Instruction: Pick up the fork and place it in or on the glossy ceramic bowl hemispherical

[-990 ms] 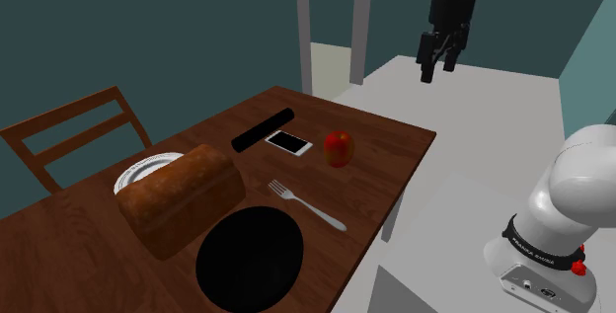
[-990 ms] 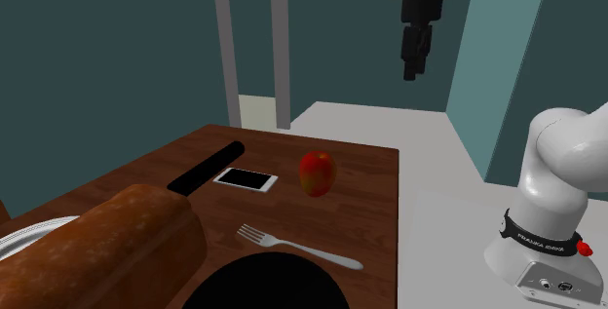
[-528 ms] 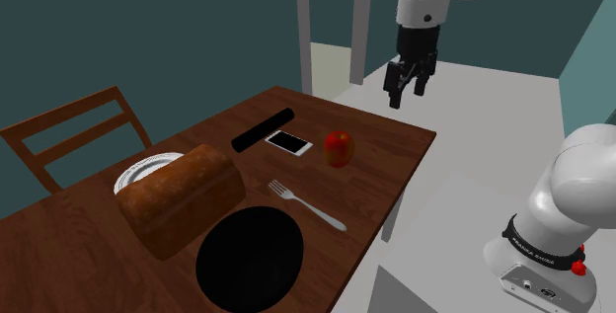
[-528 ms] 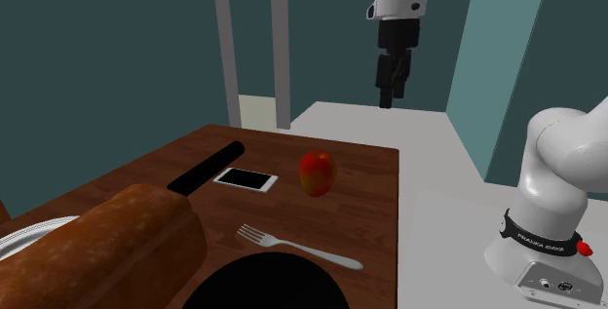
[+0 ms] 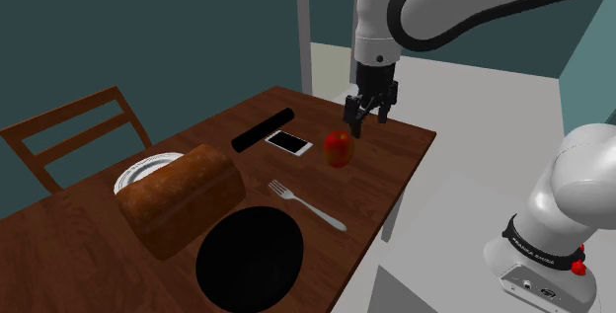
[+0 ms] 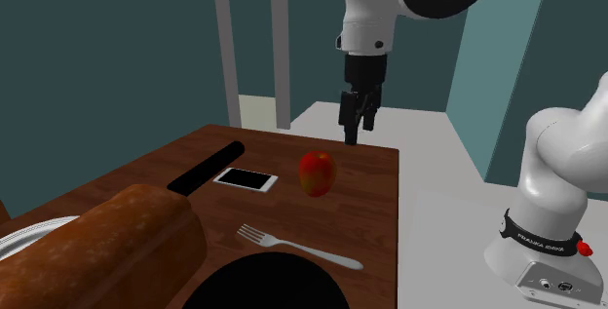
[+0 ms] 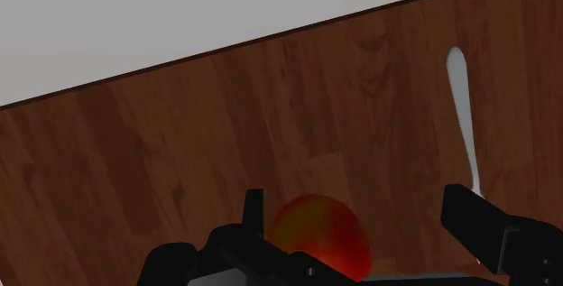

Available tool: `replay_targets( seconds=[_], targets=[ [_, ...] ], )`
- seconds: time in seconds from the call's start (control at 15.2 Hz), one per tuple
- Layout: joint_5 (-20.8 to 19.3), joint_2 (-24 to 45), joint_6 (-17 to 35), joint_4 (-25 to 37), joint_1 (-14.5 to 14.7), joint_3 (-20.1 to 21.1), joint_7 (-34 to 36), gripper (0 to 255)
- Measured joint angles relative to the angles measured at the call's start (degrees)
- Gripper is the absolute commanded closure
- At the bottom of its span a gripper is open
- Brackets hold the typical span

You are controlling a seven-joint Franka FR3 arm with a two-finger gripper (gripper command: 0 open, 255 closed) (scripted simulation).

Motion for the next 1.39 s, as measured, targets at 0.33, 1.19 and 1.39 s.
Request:
replay_targets(
  seconds=[0.33,1.19,1.39],
  targets=[
    [-1.1,9.3,7.3,3.1,0.4,5.0,5.7,0],
    [-15.5,35.9,19.3,17.3,3.9,12.1,23.6,0],
    [-17.0,38.1,21.0,17.5,4.4,11.8,24.8,0]
  ],
)
